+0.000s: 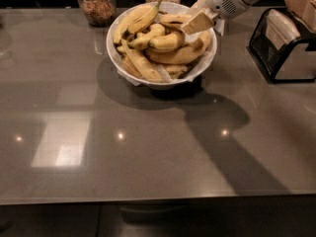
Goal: Pick banana from white bowl
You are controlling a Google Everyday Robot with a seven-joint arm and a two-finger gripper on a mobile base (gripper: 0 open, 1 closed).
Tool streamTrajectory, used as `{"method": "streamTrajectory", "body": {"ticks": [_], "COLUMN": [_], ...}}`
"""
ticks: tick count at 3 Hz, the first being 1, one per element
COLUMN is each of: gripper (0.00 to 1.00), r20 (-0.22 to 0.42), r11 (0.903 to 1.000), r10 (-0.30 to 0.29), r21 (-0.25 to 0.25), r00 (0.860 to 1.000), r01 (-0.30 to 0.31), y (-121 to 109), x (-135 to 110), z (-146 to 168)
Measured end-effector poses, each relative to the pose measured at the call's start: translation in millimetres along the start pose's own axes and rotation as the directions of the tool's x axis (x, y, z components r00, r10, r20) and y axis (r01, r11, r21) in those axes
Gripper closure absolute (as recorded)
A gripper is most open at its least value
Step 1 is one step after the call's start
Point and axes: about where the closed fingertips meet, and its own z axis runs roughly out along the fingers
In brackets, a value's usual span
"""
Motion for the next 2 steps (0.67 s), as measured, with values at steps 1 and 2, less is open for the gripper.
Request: {"method": "streamTrajectory", "body": {"ticks": [1, 2], "gripper": [1.0, 1.0], "r20": [0.037, 0.083], "r11": [0.9994, 0.9992], "r10": [-0.031, -0.04], "r21": [0.017, 0.008], "r00": [0.999, 0.996], "r01": [0.031, 0.04], "y": [8, 23], "x": [-11, -14], "z": [-20, -47]}}
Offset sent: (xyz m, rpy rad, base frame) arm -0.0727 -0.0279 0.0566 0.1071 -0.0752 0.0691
